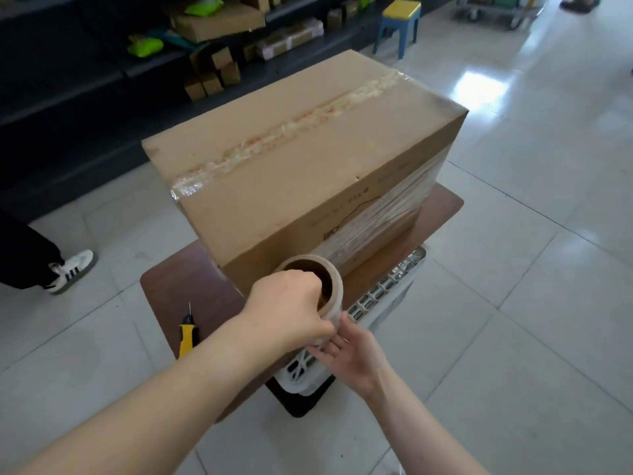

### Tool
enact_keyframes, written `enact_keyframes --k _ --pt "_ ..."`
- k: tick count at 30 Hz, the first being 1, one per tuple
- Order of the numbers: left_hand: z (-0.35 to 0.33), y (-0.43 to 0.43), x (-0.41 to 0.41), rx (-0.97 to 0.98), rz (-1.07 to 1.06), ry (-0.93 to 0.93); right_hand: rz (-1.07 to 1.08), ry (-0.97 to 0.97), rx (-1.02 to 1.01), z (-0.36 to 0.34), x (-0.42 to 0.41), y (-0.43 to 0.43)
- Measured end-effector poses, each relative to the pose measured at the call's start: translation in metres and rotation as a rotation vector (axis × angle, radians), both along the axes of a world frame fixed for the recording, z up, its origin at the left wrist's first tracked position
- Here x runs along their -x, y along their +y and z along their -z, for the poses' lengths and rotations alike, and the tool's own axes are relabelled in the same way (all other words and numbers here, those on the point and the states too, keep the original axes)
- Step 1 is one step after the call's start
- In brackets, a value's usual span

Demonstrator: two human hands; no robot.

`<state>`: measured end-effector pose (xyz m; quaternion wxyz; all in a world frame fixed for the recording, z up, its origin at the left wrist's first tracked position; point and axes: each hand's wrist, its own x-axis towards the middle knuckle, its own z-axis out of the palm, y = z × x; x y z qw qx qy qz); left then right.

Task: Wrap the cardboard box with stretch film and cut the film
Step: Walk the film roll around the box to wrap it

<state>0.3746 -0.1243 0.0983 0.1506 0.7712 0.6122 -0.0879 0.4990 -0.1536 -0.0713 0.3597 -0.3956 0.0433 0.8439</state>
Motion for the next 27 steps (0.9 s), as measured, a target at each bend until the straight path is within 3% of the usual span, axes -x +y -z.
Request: enact_keyframes --k 5,12,19,27 --pt "0.016 -0.005 0.008 -0.190 -0.013 -0.152 0.155 -0.016 0.000 -0.005 0.027 -0.020" --pt "0.022 -0.025 0.025 -0.199 0.096 -0.236 0.260 -0.034 -0.047 -0.001 0.051 -0.045" --pt "0.023 -0.052 0.048 -0.258 0.184 -0.170 0.209 -0.080 -0.150 0.008 0.067 -0.064" --pt "0.021 -0.073 0.086 -0.295 0.284 -0.096 0.175 -0.061 -0.062 -0.014 0.080 -0.082"
